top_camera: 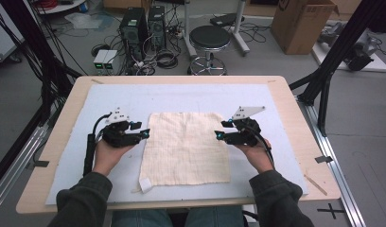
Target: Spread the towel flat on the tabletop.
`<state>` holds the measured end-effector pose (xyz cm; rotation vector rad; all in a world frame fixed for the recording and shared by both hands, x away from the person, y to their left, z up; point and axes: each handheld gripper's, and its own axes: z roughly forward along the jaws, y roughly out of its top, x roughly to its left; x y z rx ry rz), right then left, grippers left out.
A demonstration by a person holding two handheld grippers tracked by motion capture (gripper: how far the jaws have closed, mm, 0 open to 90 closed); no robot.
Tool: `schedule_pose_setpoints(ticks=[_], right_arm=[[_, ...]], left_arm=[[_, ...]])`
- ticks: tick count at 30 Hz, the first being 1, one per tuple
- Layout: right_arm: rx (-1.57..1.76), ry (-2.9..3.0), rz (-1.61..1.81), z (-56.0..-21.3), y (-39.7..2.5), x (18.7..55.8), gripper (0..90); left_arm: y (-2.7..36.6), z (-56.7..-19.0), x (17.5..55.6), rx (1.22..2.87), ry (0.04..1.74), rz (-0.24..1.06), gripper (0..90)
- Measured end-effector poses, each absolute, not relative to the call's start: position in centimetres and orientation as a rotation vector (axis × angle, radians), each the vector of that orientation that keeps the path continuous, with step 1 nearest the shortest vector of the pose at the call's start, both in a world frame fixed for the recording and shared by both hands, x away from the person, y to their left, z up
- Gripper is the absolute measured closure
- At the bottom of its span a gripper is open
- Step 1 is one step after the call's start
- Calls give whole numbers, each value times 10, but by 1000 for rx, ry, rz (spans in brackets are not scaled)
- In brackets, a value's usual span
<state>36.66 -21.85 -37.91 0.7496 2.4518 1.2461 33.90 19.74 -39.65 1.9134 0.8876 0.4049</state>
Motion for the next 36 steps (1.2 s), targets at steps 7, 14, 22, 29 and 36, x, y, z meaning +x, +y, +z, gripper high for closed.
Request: schedule_pose_setpoints(ticks=[7,14,22,29,36], right_arm=[[731,2535,1304,-401,-230,339,463],[670,2613,1284,-415,-229,318,432],[650,2643,1291,-422,-228,301,386],[675,2621,1277,-423,-226,298,307],[685,2641,1261,-429,-228,305,349]], left_arm=[[202,-406,300,1956,811,386,451],[202,-418,277,1988,764,348,422],[202,-422,260,1989,722,320,403],[197,-424,258,2011,699,318,404],[194,-428,263,2052,686,294,451]])
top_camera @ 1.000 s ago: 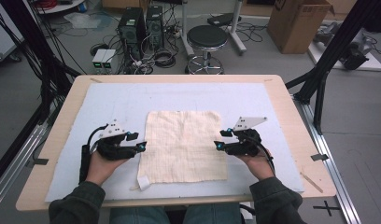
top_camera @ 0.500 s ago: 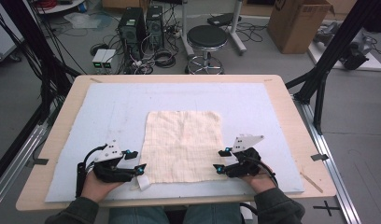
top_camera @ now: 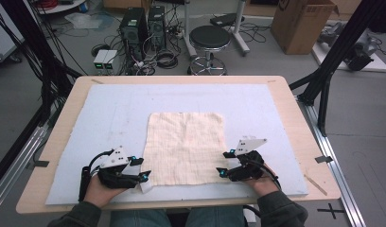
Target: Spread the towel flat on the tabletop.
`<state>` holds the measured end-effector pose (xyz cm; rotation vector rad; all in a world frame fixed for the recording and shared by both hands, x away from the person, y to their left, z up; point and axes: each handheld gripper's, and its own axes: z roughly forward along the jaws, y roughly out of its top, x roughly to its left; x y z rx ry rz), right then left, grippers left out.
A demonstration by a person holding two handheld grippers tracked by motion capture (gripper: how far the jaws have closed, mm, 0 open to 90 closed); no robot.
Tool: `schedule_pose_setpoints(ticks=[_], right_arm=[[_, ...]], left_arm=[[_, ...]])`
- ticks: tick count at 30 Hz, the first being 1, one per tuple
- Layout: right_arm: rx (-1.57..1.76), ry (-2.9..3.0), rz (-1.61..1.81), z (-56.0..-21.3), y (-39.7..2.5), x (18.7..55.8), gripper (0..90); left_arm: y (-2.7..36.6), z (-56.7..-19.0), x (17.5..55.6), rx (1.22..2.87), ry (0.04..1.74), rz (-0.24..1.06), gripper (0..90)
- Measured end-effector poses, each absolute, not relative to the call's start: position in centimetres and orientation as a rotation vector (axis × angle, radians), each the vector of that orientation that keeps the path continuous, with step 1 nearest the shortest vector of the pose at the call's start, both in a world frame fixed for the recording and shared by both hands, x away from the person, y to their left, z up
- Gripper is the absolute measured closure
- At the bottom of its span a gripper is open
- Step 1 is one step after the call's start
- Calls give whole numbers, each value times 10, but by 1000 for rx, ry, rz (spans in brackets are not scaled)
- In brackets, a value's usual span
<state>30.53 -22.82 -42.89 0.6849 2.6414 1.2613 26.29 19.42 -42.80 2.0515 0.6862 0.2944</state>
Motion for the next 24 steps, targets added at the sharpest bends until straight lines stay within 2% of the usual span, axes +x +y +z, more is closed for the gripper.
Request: schedule_pose_setpoints(ticks=[5,13,16,19,24], right_arm=[[666,2692,1214,-434,-225,307,416],[632,2738,1170,-437,-222,308,470],[637,2758,1145,-438,-222,308,484],[630,2752,1134,-438,-222,309,496],[608,2744,1095,-438,-219,307,525]], left_arm=[[193,-431,267,2078,702,303,474],[189,-436,271,2145,680,241,541],[187,-442,273,2176,681,192,504],[189,-443,274,2167,679,197,517],[187,-443,271,2189,665,268,590]])
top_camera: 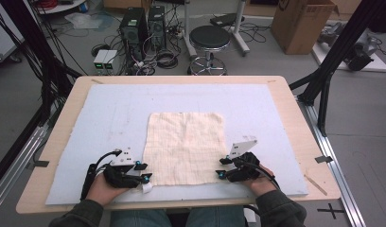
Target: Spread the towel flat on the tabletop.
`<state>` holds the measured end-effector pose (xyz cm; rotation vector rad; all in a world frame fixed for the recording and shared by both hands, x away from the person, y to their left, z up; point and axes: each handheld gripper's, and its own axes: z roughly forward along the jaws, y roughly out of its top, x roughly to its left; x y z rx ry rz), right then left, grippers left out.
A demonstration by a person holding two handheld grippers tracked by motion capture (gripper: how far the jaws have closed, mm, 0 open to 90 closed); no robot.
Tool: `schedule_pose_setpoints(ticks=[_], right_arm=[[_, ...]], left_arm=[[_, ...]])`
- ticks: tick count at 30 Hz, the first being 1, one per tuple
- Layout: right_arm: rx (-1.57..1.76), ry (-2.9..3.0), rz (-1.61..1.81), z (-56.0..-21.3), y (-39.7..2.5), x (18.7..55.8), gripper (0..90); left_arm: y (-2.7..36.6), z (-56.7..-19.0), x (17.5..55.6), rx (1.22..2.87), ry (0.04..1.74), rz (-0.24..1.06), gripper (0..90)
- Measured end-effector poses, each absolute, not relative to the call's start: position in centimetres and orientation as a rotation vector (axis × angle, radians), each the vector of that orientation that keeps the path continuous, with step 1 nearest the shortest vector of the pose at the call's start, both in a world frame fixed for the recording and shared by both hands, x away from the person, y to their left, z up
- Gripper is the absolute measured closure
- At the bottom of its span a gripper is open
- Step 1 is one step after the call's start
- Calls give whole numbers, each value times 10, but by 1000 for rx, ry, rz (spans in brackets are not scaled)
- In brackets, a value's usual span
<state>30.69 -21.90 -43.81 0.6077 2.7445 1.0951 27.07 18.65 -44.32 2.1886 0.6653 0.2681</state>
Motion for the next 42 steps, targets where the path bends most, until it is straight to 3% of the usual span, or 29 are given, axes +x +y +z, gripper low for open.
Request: schedule_pose_setpoints(ticks=[4,11,19,42], right_arm=[[614,2743,1098,-438,-220,309,565],[628,2738,1094,-437,-222,313,695],[629,2764,1124,-438,-222,316,863],[579,2822,1141,-433,-215,301,877]], left_arm=[[186,-443,270,2193,676,285,633],[185,-442,271,2201,660,282,839],[185,-440,269,2211,663,285,877],[196,-432,245,2201,633,293,880]])
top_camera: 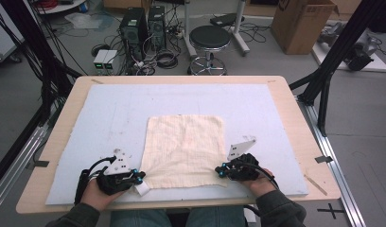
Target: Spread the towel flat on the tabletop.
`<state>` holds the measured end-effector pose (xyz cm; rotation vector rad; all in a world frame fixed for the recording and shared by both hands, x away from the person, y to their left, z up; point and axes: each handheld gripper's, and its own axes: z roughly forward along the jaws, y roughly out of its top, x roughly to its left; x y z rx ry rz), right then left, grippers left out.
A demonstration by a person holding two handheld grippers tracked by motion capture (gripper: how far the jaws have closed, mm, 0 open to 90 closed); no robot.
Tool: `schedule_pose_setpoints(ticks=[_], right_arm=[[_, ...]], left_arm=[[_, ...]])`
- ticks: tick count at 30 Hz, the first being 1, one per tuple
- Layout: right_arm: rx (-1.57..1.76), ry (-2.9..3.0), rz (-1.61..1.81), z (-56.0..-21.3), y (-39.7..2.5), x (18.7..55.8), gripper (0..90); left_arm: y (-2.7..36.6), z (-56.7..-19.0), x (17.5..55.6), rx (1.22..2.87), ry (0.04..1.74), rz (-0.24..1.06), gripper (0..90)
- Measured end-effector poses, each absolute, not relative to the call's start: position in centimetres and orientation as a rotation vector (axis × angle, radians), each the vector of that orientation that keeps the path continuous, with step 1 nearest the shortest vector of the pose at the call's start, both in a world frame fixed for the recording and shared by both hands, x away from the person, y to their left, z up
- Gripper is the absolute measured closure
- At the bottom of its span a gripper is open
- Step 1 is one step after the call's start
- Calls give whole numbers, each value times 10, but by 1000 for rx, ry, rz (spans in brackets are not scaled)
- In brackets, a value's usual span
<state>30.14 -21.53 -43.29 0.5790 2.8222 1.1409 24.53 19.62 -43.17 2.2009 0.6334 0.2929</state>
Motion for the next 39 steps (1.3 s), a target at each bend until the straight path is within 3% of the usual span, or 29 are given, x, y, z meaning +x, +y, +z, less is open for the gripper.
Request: schedule_pose_setpoints(ticks=[5,7,12,23,28,39], right_arm=[[569,2842,1153,-433,-216,299,868],[571,2836,1183,-432,-217,299,818],[612,2787,1255,-429,-222,302,731],[691,2708,1367,-428,-229,313,541],[738,2643,1379,-427,-230,316,435],[794,2597,1387,-426,-235,320,358]], left_arm=[[197,-431,238,2202,621,274,880],[197,-431,238,2191,622,271,868],[199,-431,241,2144,637,281,665],[202,-431,251,2075,695,312,507],[204,-431,256,2059,701,296,497],[208,-431,262,2031,730,315,460]])
